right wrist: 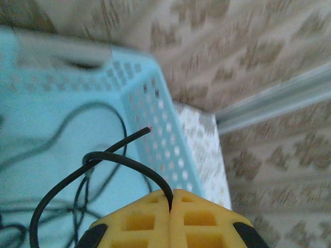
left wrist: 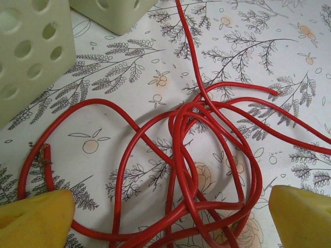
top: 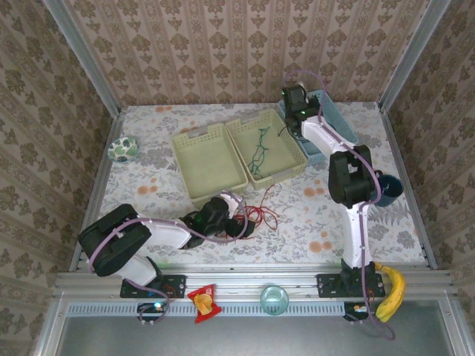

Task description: Untangle the cables

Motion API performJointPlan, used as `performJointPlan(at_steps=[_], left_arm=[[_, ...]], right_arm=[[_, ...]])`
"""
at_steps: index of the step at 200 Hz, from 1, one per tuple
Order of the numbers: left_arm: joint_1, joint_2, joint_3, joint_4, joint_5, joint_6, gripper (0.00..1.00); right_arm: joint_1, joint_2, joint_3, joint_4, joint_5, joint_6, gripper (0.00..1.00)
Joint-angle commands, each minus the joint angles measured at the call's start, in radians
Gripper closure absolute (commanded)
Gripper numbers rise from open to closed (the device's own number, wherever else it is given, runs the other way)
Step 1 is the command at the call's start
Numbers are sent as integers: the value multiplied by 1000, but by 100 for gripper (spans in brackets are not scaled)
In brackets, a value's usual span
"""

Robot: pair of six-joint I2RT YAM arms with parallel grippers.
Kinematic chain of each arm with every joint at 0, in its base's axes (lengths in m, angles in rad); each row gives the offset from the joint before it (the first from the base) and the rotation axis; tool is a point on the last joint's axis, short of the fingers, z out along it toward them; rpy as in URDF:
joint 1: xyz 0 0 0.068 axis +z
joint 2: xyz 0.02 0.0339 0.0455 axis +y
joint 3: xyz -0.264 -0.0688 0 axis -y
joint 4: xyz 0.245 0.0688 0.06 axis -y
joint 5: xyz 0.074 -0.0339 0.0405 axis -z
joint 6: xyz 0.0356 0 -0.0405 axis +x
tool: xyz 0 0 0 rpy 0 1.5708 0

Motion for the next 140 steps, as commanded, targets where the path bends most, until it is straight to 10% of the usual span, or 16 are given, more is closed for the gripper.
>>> performJointPlan(at_steps=[1,62,83,140], left_arm=[[17,-12,19,30,19,6,3],[26,-54,16,37,8,-18,3],[31,-59,21,29,11,-23,3],[51,-63,5,87,7,-61,2]], right_arm=[[-7,-105,-75,-57,-46,183,100],[-87,-206,-239,-87,-279,388,100],[-113,-230,-265,-93,-372,454,58],[-155,-341,-362,-43,-648,639,48]])
